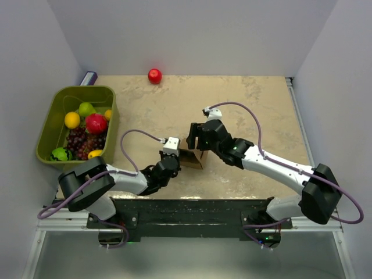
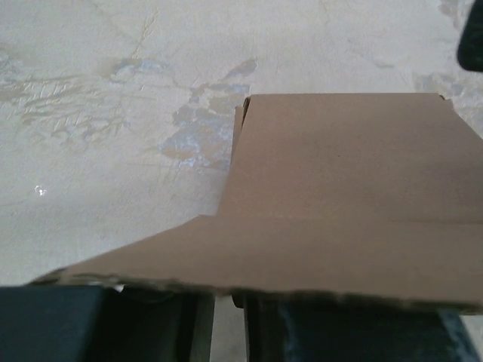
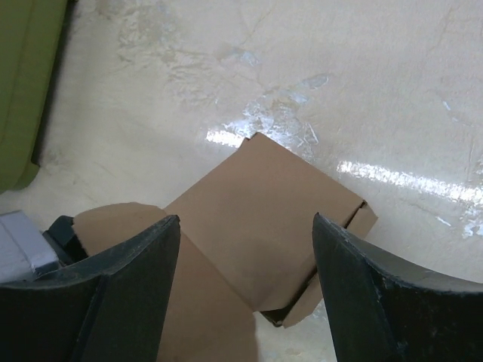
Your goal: Fold the paper box
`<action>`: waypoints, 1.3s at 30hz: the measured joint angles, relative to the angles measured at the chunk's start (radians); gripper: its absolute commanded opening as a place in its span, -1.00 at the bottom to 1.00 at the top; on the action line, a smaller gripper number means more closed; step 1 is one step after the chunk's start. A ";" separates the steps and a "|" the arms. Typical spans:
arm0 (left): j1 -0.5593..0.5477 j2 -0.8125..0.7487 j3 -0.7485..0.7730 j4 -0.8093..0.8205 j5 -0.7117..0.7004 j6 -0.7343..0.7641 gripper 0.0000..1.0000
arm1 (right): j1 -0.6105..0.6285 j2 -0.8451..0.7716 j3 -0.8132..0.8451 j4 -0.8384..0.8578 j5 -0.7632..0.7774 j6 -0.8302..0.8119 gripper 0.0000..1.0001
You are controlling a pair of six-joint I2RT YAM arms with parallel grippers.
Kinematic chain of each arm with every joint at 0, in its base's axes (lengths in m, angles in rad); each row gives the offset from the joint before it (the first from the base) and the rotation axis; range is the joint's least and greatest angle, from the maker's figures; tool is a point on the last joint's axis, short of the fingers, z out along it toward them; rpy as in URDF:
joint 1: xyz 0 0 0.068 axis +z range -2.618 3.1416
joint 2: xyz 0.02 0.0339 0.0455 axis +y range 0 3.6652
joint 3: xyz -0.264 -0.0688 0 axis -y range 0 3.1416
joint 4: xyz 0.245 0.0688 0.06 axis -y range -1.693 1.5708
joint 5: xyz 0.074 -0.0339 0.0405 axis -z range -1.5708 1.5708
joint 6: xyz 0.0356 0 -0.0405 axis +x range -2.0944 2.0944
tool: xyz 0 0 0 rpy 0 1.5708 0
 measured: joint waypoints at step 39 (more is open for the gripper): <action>-0.002 -0.510 -0.105 -0.462 0.212 0.034 0.75 | 0.000 0.046 -0.101 0.018 0.002 0.055 0.27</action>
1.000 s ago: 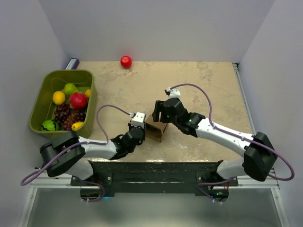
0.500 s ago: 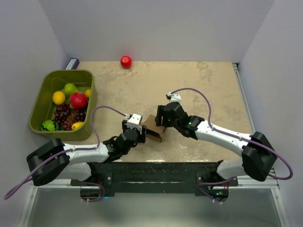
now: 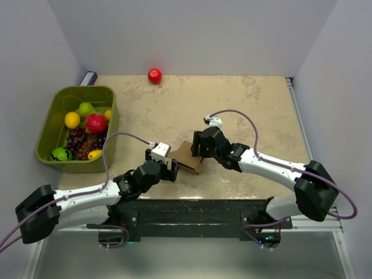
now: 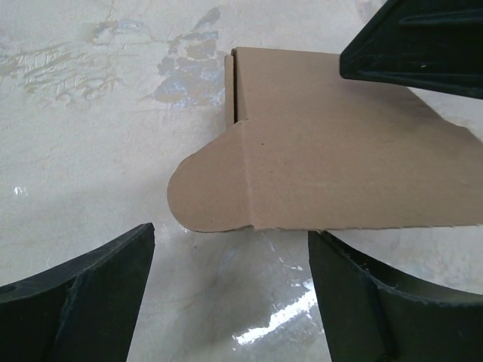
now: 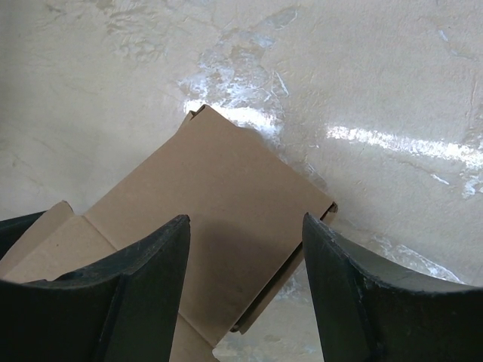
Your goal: Fold the paper box
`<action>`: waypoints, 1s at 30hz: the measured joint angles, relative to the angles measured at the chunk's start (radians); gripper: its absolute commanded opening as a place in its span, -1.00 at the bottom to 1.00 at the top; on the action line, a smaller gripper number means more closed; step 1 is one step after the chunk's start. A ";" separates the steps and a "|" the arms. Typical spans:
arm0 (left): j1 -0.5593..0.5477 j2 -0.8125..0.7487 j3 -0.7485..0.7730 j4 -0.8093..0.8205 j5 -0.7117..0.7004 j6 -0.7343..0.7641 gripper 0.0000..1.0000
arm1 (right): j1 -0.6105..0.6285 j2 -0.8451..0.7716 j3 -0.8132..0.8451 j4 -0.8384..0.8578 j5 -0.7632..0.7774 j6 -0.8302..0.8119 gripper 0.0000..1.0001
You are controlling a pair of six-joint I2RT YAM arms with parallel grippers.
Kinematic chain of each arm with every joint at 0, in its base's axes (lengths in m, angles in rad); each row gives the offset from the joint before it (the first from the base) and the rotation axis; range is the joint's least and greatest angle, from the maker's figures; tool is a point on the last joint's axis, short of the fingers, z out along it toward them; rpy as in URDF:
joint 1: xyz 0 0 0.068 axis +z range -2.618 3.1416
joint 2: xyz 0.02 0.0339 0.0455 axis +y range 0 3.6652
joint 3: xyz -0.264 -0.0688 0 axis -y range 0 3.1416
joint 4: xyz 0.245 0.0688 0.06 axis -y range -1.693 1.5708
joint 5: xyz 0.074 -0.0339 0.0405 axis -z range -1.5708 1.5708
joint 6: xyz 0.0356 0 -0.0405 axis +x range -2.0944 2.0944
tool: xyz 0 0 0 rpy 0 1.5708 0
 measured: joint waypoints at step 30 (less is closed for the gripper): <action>0.257 -0.068 0.406 -0.429 0.279 -0.070 0.61 | 0.000 0.000 -0.028 0.008 0.007 0.001 0.23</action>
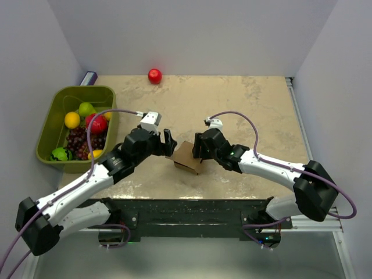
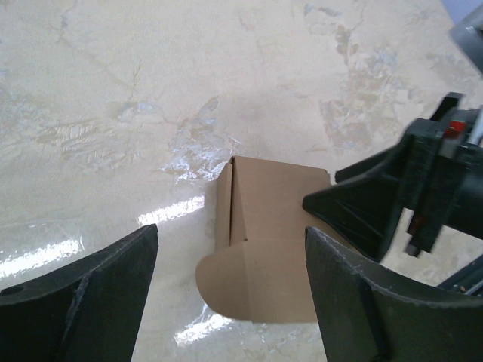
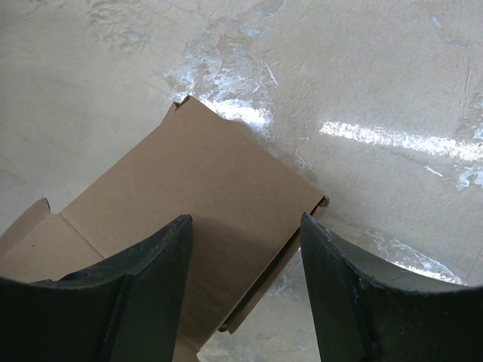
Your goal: Fold the paper box
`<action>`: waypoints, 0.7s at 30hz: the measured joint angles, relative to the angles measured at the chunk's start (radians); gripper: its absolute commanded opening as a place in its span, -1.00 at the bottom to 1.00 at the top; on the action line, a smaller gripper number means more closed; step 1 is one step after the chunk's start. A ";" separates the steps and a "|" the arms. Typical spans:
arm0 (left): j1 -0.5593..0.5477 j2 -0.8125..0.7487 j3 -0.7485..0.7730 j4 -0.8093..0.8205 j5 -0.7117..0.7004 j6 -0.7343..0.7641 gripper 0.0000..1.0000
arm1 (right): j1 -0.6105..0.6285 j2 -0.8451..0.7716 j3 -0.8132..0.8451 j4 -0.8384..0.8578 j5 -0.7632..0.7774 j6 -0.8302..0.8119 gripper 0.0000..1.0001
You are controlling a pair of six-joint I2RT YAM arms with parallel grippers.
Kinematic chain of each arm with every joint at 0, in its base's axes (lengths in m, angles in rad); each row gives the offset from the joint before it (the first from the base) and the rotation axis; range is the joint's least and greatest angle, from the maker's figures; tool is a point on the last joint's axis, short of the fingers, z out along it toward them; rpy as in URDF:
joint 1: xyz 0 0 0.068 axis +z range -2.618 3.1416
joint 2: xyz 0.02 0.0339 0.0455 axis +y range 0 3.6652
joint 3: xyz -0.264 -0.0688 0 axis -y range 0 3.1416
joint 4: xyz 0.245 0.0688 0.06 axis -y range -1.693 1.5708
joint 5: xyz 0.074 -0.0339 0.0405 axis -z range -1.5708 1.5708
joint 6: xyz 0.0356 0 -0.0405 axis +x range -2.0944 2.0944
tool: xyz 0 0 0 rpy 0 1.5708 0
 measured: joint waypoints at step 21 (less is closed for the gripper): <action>0.040 0.282 -0.150 0.253 0.060 0.043 0.42 | 0.000 0.000 0.000 0.000 0.000 0.003 0.21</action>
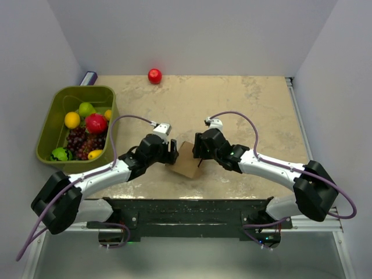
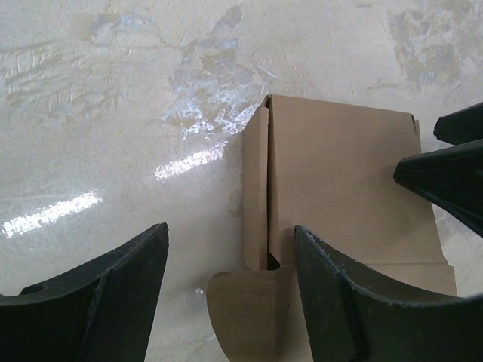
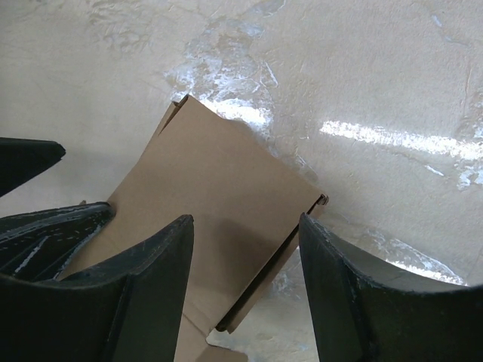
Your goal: Fold the paper box
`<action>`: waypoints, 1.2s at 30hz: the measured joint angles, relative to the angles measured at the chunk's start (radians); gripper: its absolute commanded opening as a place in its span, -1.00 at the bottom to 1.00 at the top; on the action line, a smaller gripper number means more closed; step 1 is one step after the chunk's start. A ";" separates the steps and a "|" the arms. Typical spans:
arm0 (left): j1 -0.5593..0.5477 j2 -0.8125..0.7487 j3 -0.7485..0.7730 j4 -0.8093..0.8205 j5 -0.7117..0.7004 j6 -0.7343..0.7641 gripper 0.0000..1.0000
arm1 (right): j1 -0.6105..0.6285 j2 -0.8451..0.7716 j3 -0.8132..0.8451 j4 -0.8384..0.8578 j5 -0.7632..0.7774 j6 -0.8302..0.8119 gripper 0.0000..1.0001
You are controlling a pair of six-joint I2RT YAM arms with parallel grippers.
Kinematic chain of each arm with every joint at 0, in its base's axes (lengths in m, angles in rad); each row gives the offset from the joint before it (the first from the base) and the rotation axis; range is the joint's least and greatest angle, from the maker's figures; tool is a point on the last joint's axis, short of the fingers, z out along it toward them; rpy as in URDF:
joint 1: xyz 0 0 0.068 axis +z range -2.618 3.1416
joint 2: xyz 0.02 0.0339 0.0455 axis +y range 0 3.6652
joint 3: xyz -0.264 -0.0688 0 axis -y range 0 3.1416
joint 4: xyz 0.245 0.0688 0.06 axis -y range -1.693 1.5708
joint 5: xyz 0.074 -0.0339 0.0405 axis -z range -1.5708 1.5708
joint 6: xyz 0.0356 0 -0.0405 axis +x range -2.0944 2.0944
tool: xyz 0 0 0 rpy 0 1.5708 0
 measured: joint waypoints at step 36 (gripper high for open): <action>0.013 0.119 -0.047 0.192 0.047 -0.013 0.40 | -0.091 -0.052 -0.150 0.008 -0.201 0.097 0.11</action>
